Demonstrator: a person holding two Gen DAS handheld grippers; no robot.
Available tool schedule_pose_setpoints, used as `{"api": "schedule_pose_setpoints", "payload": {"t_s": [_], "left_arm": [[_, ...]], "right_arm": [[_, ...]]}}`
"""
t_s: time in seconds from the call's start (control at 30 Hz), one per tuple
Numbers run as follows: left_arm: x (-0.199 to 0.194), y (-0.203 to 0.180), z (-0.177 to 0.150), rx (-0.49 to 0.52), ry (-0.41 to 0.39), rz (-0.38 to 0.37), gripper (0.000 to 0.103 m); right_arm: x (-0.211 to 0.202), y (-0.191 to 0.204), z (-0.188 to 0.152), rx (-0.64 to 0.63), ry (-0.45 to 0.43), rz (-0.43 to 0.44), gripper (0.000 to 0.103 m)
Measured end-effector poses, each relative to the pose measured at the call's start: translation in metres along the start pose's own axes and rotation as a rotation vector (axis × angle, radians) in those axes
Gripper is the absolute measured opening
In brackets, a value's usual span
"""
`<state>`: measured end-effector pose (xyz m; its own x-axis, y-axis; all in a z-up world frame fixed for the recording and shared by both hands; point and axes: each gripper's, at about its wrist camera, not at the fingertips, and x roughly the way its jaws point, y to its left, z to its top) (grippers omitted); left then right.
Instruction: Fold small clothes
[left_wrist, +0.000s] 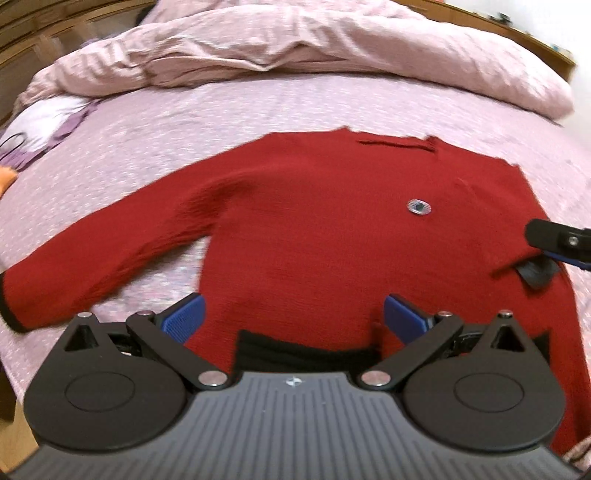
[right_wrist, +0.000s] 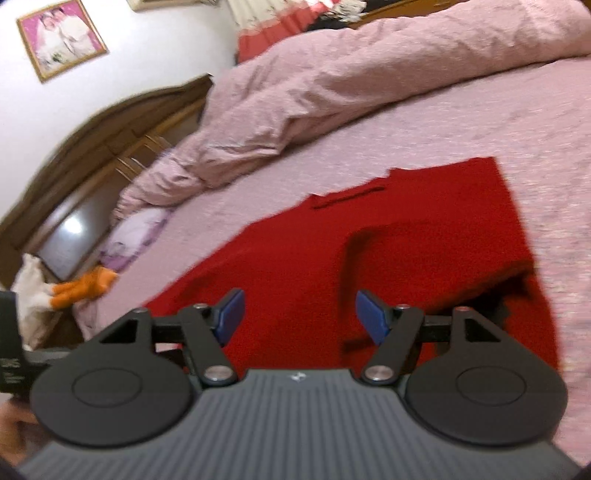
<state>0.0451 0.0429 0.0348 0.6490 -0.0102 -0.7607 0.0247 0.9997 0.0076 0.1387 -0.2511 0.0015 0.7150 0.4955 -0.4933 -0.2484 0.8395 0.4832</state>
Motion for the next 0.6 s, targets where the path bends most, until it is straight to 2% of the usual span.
{"api": "schedule_pose_setpoints", "payload": {"t_s": [0.17,0.27,0.43,0.53,0.6], "left_arm": [[0.005,-0.044,-0.011,0.118,-0.015,-0.056,0.103],[0.009,-0.071,-0.017,0.188,-0.010,-0.083,0.103],[0.021,-0.111,-0.023,0.233,0.017,-0.164,0.103],[0.035,-0.133,-0.025,0.250,0.029,-0.171,0.103],[0.045,-0.147,-0.028,0.275,-0.006,-0.122,0.103]], "right_arm": [[-0.014,-0.021,-0.003,0.051,0.023,-0.052,0.070],[-0.019,-0.027,-0.005,0.041,0.021,-0.121,0.070],[-0.021,-0.042,-0.004,0.086,0.020,-0.146,0.070],[-0.018,-0.049,-0.001,0.104,0.004,-0.169,0.070],[-0.016,-0.052,0.003,0.113,-0.005,-0.173,0.070]]}}
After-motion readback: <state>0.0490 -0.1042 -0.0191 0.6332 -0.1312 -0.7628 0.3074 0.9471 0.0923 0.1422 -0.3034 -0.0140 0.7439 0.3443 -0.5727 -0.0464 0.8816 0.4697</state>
